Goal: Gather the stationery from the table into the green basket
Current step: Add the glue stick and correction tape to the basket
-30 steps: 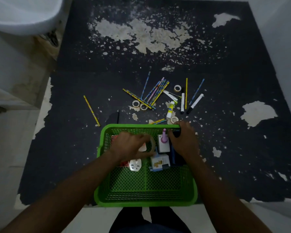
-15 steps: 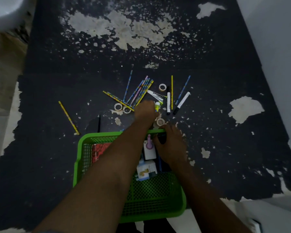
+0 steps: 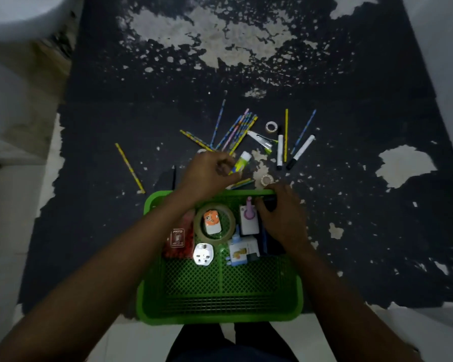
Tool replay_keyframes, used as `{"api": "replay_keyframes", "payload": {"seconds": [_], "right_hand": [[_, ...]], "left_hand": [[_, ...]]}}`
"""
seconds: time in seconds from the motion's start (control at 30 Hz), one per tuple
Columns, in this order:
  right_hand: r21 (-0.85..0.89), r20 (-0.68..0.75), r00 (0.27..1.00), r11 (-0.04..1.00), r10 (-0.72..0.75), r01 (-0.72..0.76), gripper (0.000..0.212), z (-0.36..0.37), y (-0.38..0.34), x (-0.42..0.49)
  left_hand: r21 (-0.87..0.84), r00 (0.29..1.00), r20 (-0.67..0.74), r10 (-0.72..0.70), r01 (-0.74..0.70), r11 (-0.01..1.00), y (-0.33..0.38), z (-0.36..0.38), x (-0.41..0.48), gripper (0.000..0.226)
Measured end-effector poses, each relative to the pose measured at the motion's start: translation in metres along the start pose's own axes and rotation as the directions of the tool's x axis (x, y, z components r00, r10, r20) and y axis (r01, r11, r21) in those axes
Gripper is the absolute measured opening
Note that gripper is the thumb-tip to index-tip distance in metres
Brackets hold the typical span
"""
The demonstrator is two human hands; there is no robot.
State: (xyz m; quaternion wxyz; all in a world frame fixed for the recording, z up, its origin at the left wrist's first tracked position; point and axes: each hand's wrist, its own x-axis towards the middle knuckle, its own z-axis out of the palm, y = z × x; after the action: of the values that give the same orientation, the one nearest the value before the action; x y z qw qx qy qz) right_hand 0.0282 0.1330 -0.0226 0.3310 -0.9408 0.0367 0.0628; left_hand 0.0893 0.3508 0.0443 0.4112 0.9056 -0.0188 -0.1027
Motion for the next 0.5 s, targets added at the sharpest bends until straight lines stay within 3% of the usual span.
{"api": "replay_keyframes", "payload": {"seconds": [0.07, 0.17, 0.33, 0.5], "right_hand": [[0.008, -0.007, 1.0, 1.0, -0.009, 0.009, 0.041, 0.0, 0.001, 0.001], [-0.004, -0.008, 1.0, 1.0, -0.006, 0.006, 0.045, 0.001, 0.0, 0.002], [-0.056, -0.027, 0.999, 0.998, -0.022, 0.02, 0.036, -0.002, -0.003, 0.004], [-0.078, -0.023, 1.0, 0.997, -0.008, 0.006, 0.035, -0.001, -0.006, 0.002]], "left_hand": [[0.054, 0.998, 0.056, -0.031, 0.028, 0.998, -0.011, -0.028, -0.034, 0.019], [0.212, 0.966, 0.139, -0.22, 0.187, 0.959, -0.029, -0.049, -0.09, 0.019], [0.464, 0.782, 0.336, -0.525, 0.347, 0.815, -0.055, -0.027, -0.158, 0.016], [0.646, 0.775, 0.261, -0.576, 0.303, 0.701, -0.063, 0.001, -0.18, 0.028]]}}
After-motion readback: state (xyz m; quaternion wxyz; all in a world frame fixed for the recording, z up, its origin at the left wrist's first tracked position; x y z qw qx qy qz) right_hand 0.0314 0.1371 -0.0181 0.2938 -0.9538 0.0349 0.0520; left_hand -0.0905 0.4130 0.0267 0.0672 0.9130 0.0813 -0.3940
